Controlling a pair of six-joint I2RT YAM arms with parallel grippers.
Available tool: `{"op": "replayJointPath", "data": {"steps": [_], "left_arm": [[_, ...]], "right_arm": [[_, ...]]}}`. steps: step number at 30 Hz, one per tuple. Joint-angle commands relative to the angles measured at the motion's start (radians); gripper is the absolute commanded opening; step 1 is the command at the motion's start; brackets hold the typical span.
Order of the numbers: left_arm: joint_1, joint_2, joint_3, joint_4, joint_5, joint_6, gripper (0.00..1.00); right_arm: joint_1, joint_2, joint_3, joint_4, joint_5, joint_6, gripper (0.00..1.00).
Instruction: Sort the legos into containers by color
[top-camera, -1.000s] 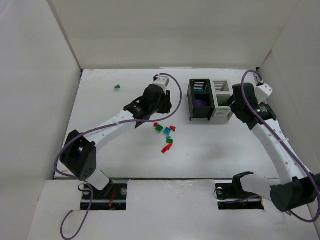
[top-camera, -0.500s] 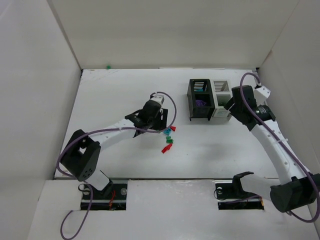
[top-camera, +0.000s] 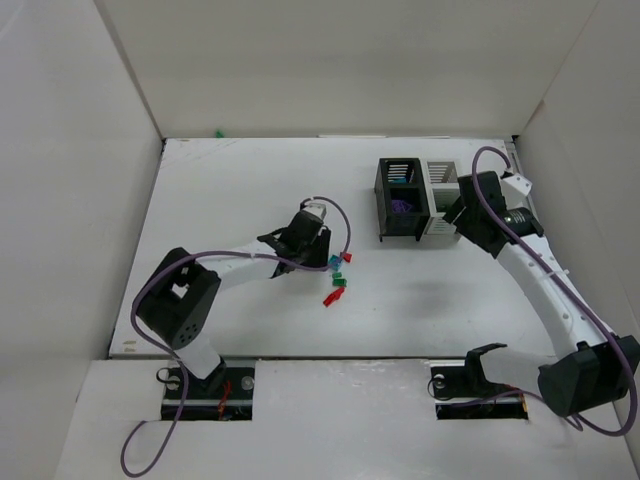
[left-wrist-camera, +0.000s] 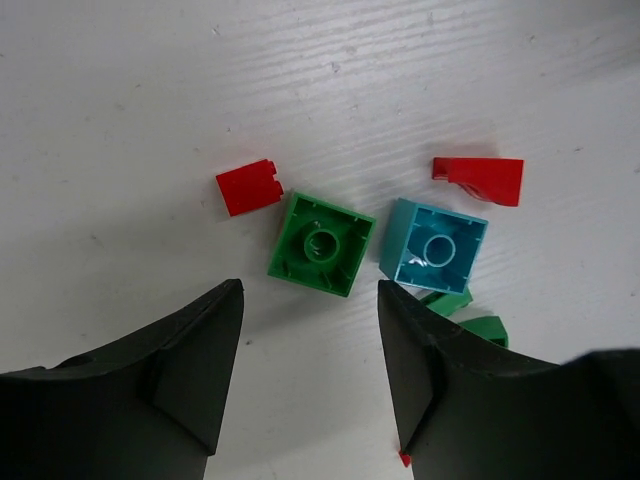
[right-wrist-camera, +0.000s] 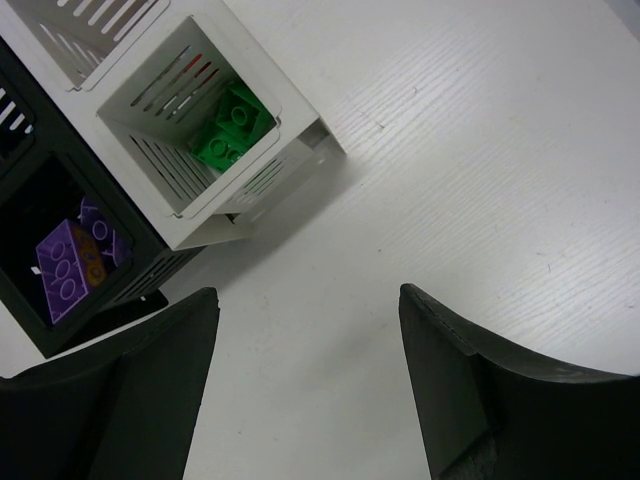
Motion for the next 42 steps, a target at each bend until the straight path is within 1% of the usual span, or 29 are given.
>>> {"op": "replayJointPath", "data": {"steps": [1, 6, 9, 11, 12, 16, 17, 21, 24, 27, 31, 32, 34, 35, 36, 37, 38, 39, 40, 41, 42], "left_arm": [[0.003, 0.035, 0.023, 0.032, 0.011, 0.012, 0.52], [0.003, 0.082, 0.032, 0.032, 0.011, 0.012, 0.46], [0.003, 0.096, 0.05, 0.032, -0.017, 0.012, 0.42], [0.003, 0.107, 0.06, 0.032, -0.017, 0.012, 0.42], [0.003, 0.117, 0.06, 0.032, -0.017, 0.012, 0.39], [0.003, 0.136, 0.083, 0.032, -0.017, 0.012, 0.38], [0.003, 0.136, 0.083, 0.022, -0.017, 0.012, 0.32], [-0.006, 0.127, 0.107, 0.01, -0.026, 0.012, 0.3], [-0.024, 0.082, 0.141, -0.028, -0.046, 0.023, 0.29], [-0.024, 0.039, 0.204, -0.054, -0.046, 0.044, 0.29], [-0.033, 0.019, 0.322, -0.054, 0.024, 0.086, 0.29], [-0.047, 0.036, 0.386, -0.054, 0.04, 0.107, 0.29], [-0.064, 0.071, 0.461, -0.045, 0.06, 0.13, 0.29], [-0.075, 0.096, 0.559, -0.056, 0.069, 0.143, 0.29], [-0.087, 0.123, 0.614, -0.067, 0.069, 0.156, 0.29], [-0.114, 0.191, 0.676, -0.097, 0.078, 0.17, 0.29], [-0.128, 0.228, 0.796, -0.111, 0.092, 0.195, 0.29], [-0.142, 0.263, 0.861, -0.125, 0.107, 0.209, 0.29], [-0.162, 0.336, 0.926, -0.136, 0.12, 0.209, 0.29], [-0.173, 0.376, 0.987, -0.158, 0.156, 0.224, 0.29], [-0.184, 0.413, 1.111, -0.169, 0.175, 0.233, 0.29]], "right_arm": [[-0.008, 0.001, 0.002, 0.025, 0.01, -0.011, 0.78], [-0.008, 0.001, -0.007, 0.025, 0.01, -0.011, 0.78], [-0.008, 0.001, -0.007, 0.025, 0.01, -0.011, 0.78], [-0.008, 0.001, -0.007, 0.025, 0.01, -0.011, 0.78], [-0.008, 0.001, -0.007, 0.025, 0.01, -0.011, 0.78], [-0.017, 0.001, -0.007, 0.025, 0.01, -0.011, 0.78], [-0.017, 0.001, -0.007, 0.025, 0.01, -0.011, 0.78], [-0.017, -0.008, -0.007, 0.025, 0.01, -0.011, 0.78], [-0.017, -0.029, -0.016, 0.025, 0.029, -0.011, 0.78], [-0.046, -0.063, -0.016, 0.016, 0.029, -0.011, 0.78], [-0.074, -0.12, -0.016, 0.007, 0.05, -0.011, 0.78], [-0.085, -0.14, -0.016, 0.007, 0.05, -0.011, 0.78], [-0.097, -0.161, -0.016, -0.002, 0.059, -0.011, 0.78], [-0.106, -0.172, -0.016, -0.002, 0.07, -0.011, 0.78], [-0.117, -0.183, -0.016, -0.002, 0.07, -0.011, 0.78], [-0.117, -0.204, -0.016, -0.013, 0.082, -0.011, 0.78], [-0.128, -0.217, -0.016, -0.013, 0.096, -0.011, 0.78], [-0.137, -0.227, -0.016, -0.013, 0.096, -0.011, 0.78], [-0.137, -0.252, -0.016, -0.013, 0.096, -0.011, 0.78], [-0.137, -0.264, -0.016, -0.013, 0.096, -0.011, 0.78], [-0.146, -0.275, -0.016, -0.013, 0.096, -0.011, 0.78]]}}
